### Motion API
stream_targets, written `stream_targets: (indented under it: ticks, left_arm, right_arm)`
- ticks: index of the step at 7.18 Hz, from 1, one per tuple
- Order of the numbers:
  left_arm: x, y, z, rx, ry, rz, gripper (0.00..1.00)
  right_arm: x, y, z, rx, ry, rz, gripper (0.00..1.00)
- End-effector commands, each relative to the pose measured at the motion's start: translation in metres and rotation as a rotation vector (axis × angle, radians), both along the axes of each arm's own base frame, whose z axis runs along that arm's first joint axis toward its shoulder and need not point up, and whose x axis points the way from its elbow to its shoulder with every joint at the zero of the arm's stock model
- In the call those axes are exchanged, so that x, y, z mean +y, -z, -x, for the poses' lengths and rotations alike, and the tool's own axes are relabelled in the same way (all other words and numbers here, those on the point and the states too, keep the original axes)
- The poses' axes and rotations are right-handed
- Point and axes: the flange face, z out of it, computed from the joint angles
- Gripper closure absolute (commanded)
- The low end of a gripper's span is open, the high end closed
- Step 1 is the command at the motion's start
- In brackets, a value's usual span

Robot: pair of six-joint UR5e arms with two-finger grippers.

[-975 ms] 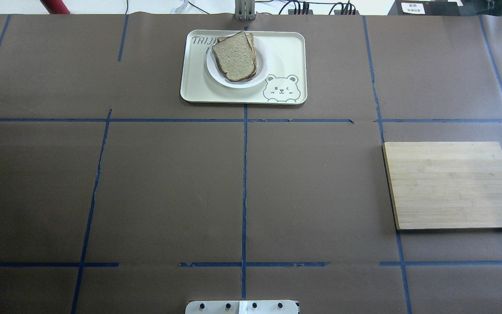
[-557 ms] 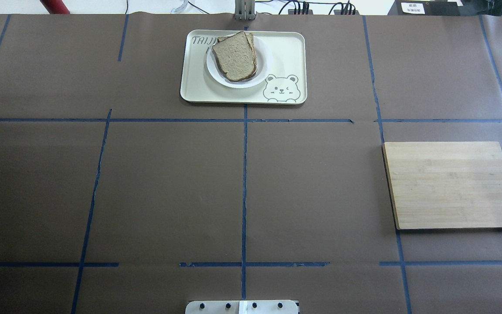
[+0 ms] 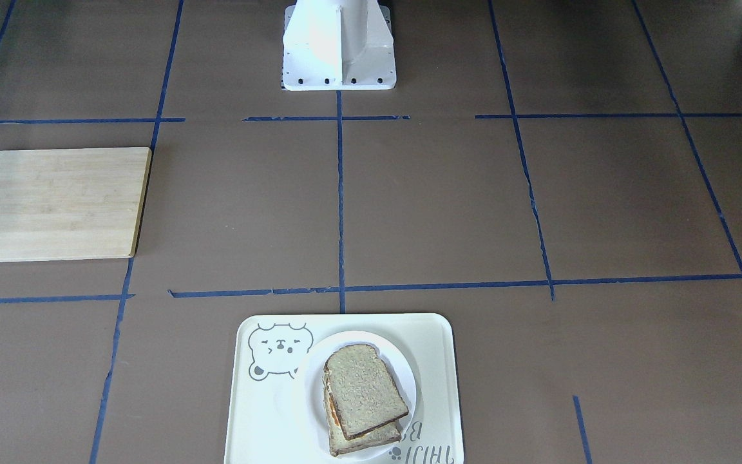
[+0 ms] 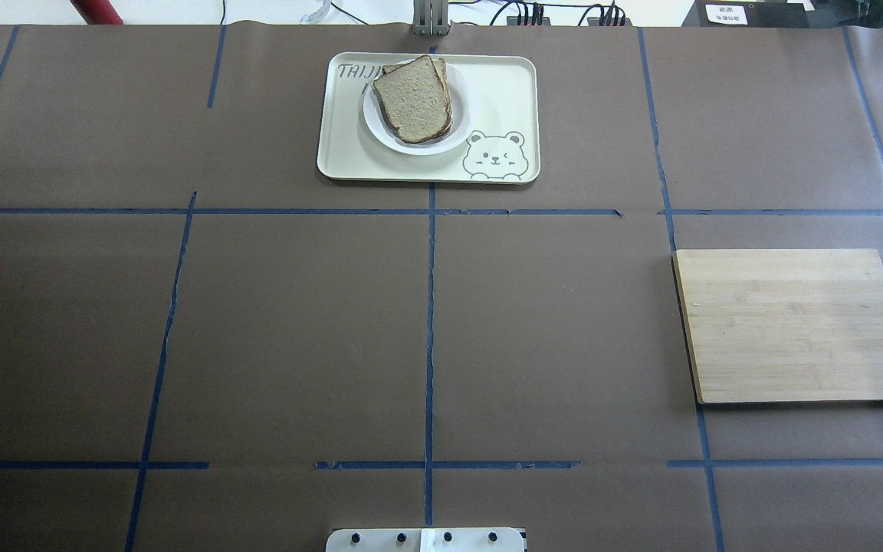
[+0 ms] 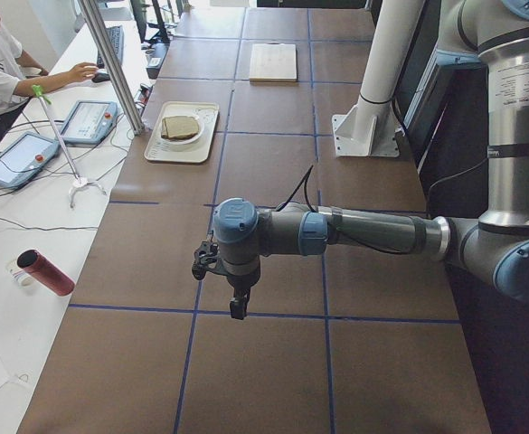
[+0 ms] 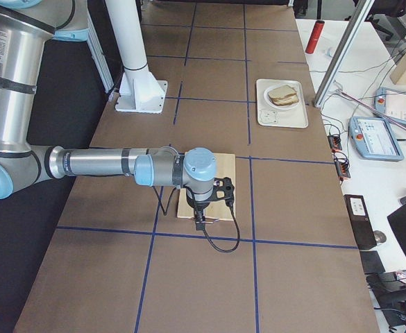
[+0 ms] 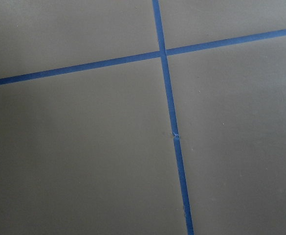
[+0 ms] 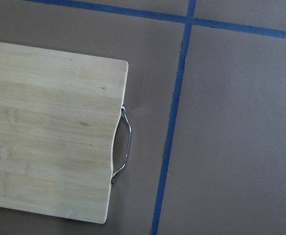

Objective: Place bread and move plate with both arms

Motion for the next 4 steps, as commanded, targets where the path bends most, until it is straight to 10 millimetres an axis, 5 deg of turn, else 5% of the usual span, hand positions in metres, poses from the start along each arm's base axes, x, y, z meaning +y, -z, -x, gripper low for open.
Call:
stream_targets:
  ticks: [1,4]
  left_arm:
    - [0.0042,-0.0026,0.0001,0.001,0.001,0.008,0.0]
    - [0.0042,0.0044,0.0001,0.001,0.002,-0.006,0.0]
  right_arm:
    - [0.0001,0.0012,-0.0001,0.0,0.0,-0.004,0.0]
    - [0.0009,-0.0009,-0.0003,0.002,0.0,0.001,0.0]
